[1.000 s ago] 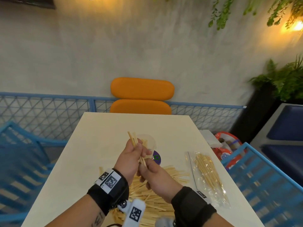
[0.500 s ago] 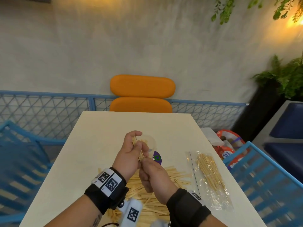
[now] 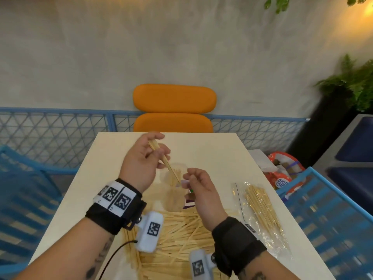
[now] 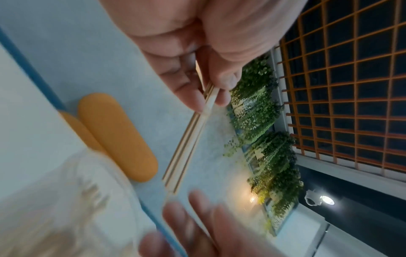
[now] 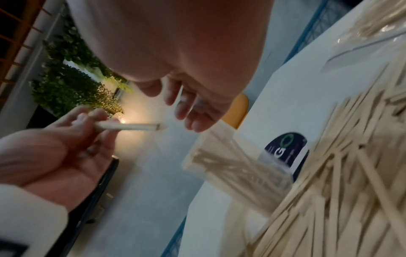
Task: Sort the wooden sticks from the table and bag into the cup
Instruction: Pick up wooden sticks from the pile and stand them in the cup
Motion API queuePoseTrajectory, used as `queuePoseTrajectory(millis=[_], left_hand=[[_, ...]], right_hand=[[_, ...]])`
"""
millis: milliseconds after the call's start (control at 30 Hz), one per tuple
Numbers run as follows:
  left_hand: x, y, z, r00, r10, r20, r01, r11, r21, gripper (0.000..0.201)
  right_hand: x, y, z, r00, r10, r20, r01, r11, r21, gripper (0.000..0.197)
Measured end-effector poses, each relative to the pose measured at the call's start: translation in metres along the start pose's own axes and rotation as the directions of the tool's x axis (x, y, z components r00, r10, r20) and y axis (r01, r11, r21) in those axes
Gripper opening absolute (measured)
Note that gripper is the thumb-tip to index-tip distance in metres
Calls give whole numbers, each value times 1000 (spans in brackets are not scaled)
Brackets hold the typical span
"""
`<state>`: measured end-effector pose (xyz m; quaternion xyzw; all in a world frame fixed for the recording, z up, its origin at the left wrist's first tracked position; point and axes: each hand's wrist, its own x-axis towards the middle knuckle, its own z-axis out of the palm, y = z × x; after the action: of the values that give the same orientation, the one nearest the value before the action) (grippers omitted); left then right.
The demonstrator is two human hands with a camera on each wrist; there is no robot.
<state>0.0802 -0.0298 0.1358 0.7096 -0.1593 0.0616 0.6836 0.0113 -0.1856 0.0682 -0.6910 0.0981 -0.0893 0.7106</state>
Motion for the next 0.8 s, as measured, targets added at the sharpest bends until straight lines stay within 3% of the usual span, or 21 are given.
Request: queuePoseTrajectory(millis=[67, 167, 300, 467, 633, 800], left_hand=[[13, -2, -6, 996, 51, -80, -47, 998, 50, 38], [20, -17, -3, 993, 90, -72, -79, 986, 148, 43], [13, -52, 12, 996, 59, 73, -79, 949, 307, 41], [5, -88, 17, 971, 3, 240, -135, 833, 536, 19], [1, -89, 21, 946, 15, 323, -231, 731, 642, 23], [-1, -87, 22, 946, 170, 277, -294, 810, 507, 20]], right_hand=[[8, 5, -10, 993, 1, -118, -4, 1000, -24, 17], [10, 15, -20, 982, 0, -191, -18, 996, -93, 16], [4, 23, -20, 988, -22, -155, -4, 987, -163, 15], [1, 32, -15, 989, -95, -110, 58, 953, -298, 22], [3, 38, -10, 988, -150, -42, 110, 862, -494, 29], [4, 34, -8, 981, -192, -2, 157, 813, -561, 36]])
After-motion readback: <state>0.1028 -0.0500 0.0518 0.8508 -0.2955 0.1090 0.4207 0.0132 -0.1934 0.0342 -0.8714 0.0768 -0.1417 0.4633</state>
